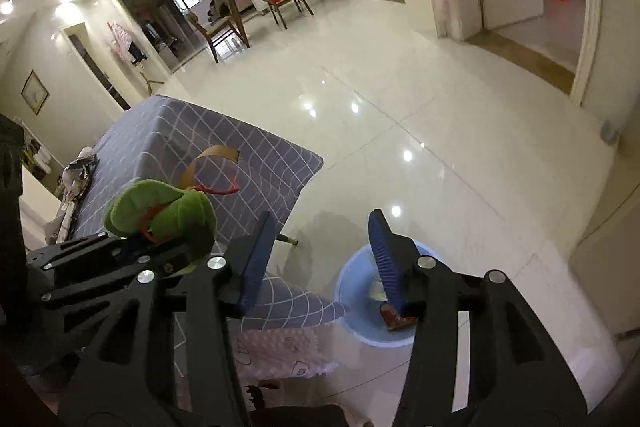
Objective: Collect trash
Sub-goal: 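Carry both items over the blue bucket and open both grippers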
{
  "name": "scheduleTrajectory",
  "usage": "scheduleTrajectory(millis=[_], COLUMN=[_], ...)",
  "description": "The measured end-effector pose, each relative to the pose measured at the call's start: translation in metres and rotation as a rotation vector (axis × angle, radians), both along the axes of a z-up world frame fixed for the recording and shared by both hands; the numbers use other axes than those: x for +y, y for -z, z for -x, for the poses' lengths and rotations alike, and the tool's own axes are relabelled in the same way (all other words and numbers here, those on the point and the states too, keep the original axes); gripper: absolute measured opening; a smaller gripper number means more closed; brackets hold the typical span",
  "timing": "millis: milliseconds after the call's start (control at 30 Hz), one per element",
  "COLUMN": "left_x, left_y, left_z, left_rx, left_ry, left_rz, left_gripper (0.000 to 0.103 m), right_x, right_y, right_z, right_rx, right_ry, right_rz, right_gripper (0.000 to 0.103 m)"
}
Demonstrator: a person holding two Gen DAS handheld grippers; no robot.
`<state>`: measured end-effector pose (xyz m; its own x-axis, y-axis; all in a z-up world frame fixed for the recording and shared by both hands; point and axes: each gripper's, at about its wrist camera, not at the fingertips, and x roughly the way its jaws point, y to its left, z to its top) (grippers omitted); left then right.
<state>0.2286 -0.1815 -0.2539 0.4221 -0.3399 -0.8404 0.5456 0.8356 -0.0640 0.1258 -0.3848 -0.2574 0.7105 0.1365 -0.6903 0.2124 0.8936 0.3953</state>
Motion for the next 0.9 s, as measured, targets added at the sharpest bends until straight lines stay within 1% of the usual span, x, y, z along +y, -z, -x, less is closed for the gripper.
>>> scheduleTrajectory(millis=[133, 200, 300, 367, 500, 700, 733, 833, 867, 900], left_x=[-0.006, -0.010, -0.014, -0.016, -0.021, -0.036, -0.039, -0.046, -0.049, -0.050], left_y=[0.010, 0.014, 0.018, 0.017, 0.016, 0.016, 0.014, 0.011, 0.009, 0.009], left_z=[-0.004, -0.004, -0.003, -0.002, -0.003, -0.006, -0.007, -0.008, -0.009, -0.010], left_rx=[0.025, 0.036, 0.046, 0.051, 0.062, 0.076, 0.076, 0.072, 0.077, 0.083], left_ry=[0.005, 0.011, 0.017, 0.024, 0.033, 0.053, 0.055, 0.062, 0.068, 0.069], left_rz=[-0.011, -0.013, -0.013, -0.010, -0.003, 0.008, 0.008, 0.019, 0.028, 0.030], left_gripper=[0.017, 0.017, 0.017, 0.017, 0.017, 0.020, 0.023, 0.024, 0.030, 0.038], right_x=[-0.009, -0.011, -0.015, -0.018, -0.025, -0.038, -0.041, -0.045, -0.046, -0.046], right_y=[0.004, 0.002, 0.000, -0.001, -0.003, -0.006, -0.006, -0.008, -0.009, -0.010], right_z=[0.006, 0.007, 0.013, 0.018, 0.028, 0.039, 0.041, 0.046, 0.047, 0.047], right_rx=[0.002, -0.001, -0.011, -0.015, -0.039, -0.060, -0.067, -0.081, -0.084, -0.085], right_ry=[0.043, 0.054, 0.062, 0.076, 0.106, 0.155, 0.164, 0.187, 0.194, 0.197], right_rz=[0.002, 0.013, 0.012, 0.027, 0.026, 0.009, 0.000, 0.000, 0.004, 0.004], right_gripper=[0.049, 0.053, 0.054, 0.055, 0.063, 0.064, 0.064, 0.066, 0.066, 0.066])
